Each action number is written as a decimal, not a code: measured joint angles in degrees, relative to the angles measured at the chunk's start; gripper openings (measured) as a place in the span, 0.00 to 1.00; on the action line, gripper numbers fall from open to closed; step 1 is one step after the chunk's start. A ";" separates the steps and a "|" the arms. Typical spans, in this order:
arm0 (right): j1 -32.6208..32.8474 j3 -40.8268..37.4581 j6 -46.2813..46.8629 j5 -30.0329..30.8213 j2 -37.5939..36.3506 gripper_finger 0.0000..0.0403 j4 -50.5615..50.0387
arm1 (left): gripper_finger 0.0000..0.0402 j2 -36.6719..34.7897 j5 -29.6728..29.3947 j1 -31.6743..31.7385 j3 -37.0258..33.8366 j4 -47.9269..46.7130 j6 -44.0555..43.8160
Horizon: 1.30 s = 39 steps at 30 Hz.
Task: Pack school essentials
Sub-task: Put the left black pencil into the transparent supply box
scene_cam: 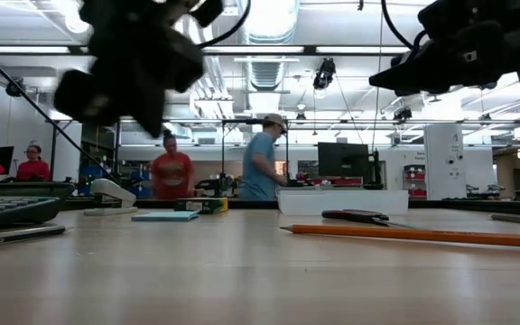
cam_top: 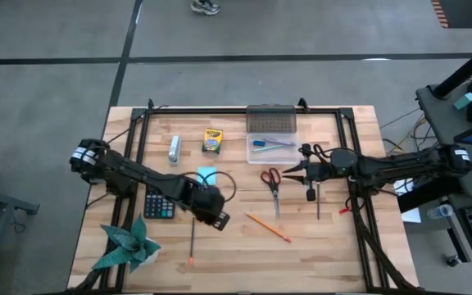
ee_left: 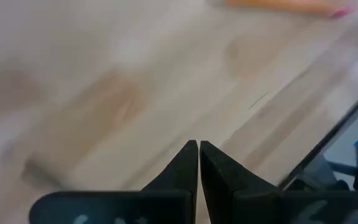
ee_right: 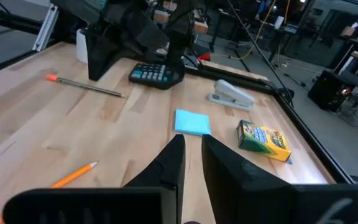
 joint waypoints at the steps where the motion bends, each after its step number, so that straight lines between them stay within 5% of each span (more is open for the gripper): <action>1: -0.02 -0.34 -0.01 0.00 -0.38 0.11 -0.09 | 0.00 -0.08 1.22 -0.75 0.00 -1.85 -2.90; 13: -0.04 -0.43 -2.89 0.00 -1.17 0.11 0.71 | 0.00 -0.07 2.94 -8.14 1.87 -18.13 -23.35; 22: -0.04 2.90 -7.29 0.00 -1.07 0.11 1.11 | 0.00 2.12 -5.40 -11.38 3.89 -21.00 -28.94; 31: -0.04 3.09 -8.49 0.00 -0.69 0.11 0.80 | 0.01 8.19 -7.21 -11.88 3.74 -19.52 -26.52; 39: -0.07 3.09 -9.05 0.01 0.15 0.11 1.03 | 0.22 10.18 -5.84 -11.85 3.74 -17.59 -24.17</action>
